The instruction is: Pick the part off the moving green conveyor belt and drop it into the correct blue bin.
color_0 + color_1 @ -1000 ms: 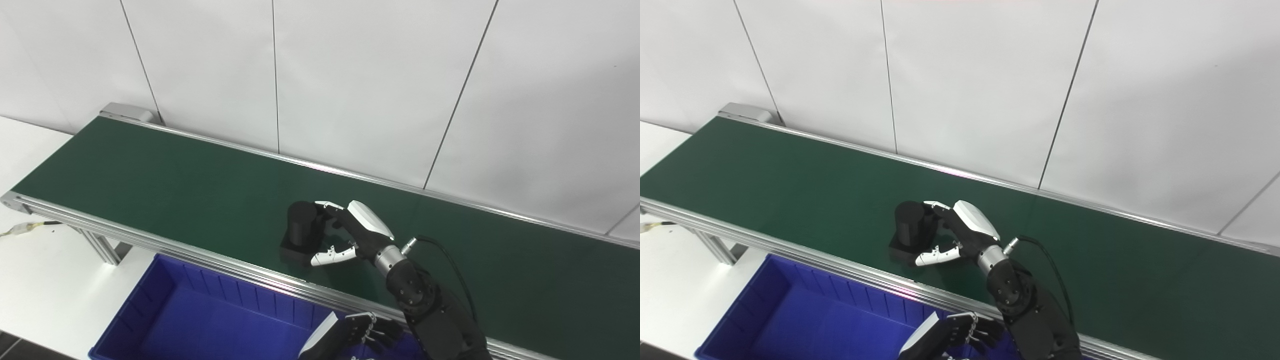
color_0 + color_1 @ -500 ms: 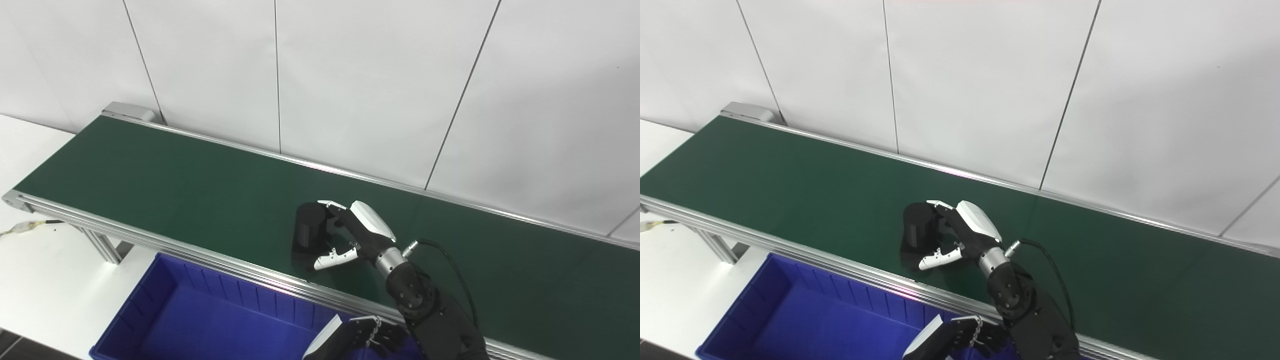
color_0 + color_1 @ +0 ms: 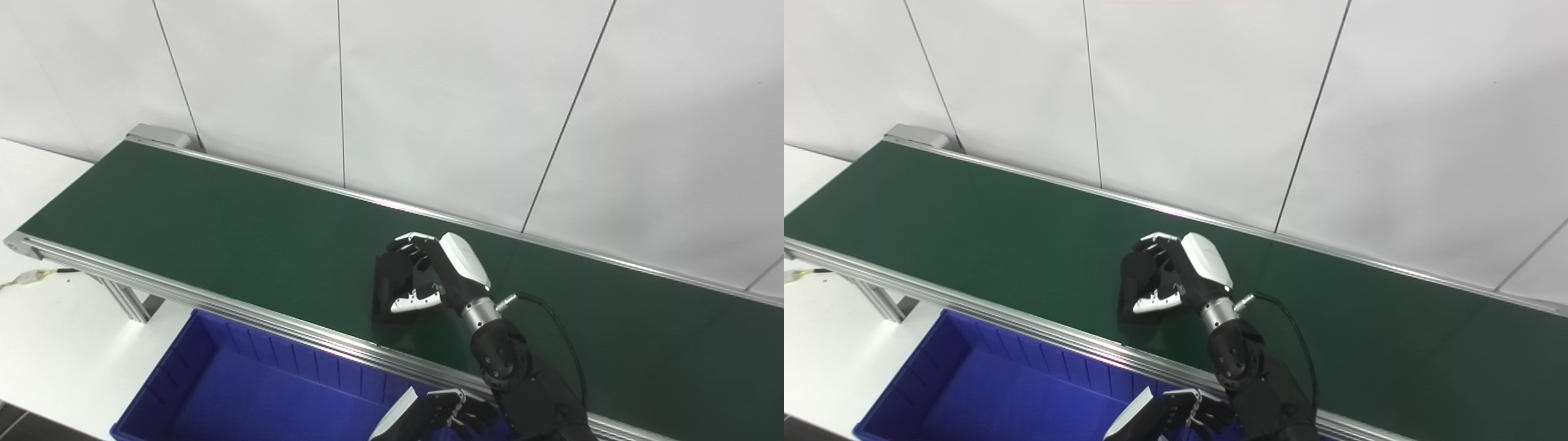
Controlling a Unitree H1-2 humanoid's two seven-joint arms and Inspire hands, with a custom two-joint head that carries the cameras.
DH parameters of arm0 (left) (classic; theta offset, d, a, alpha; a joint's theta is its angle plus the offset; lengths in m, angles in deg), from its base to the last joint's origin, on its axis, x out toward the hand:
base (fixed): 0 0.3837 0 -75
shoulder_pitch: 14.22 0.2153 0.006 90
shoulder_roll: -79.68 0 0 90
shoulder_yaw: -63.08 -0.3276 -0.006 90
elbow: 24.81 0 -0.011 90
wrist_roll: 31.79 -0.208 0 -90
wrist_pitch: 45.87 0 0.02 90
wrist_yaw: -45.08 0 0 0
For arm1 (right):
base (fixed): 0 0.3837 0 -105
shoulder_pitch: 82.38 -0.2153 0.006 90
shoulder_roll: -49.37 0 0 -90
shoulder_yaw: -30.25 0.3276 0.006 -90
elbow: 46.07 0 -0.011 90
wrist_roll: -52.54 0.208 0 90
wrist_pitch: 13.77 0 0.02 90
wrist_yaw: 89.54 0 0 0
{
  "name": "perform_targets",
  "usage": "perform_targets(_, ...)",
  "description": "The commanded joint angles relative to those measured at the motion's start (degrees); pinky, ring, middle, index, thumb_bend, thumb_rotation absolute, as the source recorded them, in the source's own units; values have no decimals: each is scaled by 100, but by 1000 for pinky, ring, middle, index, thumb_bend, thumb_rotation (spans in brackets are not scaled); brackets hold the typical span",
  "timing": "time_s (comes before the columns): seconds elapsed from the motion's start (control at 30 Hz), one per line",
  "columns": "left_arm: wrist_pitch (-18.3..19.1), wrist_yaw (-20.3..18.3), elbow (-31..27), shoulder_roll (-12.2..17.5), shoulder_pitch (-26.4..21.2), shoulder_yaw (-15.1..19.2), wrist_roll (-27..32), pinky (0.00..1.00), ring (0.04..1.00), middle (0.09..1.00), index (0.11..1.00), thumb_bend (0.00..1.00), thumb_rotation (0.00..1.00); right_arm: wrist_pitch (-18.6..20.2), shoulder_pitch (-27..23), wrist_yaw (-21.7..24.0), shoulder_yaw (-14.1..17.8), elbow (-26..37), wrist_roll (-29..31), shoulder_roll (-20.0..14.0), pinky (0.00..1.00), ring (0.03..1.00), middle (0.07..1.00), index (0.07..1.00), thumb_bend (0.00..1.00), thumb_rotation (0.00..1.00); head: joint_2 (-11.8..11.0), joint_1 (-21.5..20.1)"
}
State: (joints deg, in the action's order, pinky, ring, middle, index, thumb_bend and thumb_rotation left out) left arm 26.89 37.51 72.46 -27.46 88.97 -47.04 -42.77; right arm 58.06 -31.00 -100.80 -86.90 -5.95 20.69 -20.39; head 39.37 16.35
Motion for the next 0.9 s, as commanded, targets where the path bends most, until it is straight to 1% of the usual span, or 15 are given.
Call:
perform_targets(0.0,-161,40,-159,-143,38,-137,-43,574,642,680,667,763,625,-355,-286,-218,46,56,-14,110,353,420,457,511,529,1,-10,-25)
perform_targets(0.1,-150,23,-169,-134,41,-130,-16,573,644,680,667,772,630,-371,-282,-249,50,66,-26,106,348,412,454,507,527,0,-14,-37)
perform_targets(0.23,-141,24,-219,-111,59,-128,-36,582,646,677,667,779,631,-298,-263,-222,63,131,-28,103,348,413,452,507,527,0,-4,-50)
perform_targets(0.4,-112,23,-280,-82,78,-135,-61,602,656,679,672,760,624,-316,-236,-186,61,219,-20,77,343,410,451,509,528,0,7,-66)
perform_targets(0.57,-87,16,-306,-72,89,-135,-29,597,654,679,670,770,630,-315,-222,-175,101,275,21,74,358,423,455,506,528,0,25,-85)
perform_targets(0.73,-142,26,-301,-68,89,-129,-13,569,637,674,664,758,621,-304,-194,-161,132,354,19,49,342,414,454,506,529,0,22,-106)
perform_targets(0.87,-119,36,-311,-66,105,-120,-19,574,641,677,664,765,625,-262,-116,-200,213,532,62,39,328,402,448,510,528,0,-7,-169)
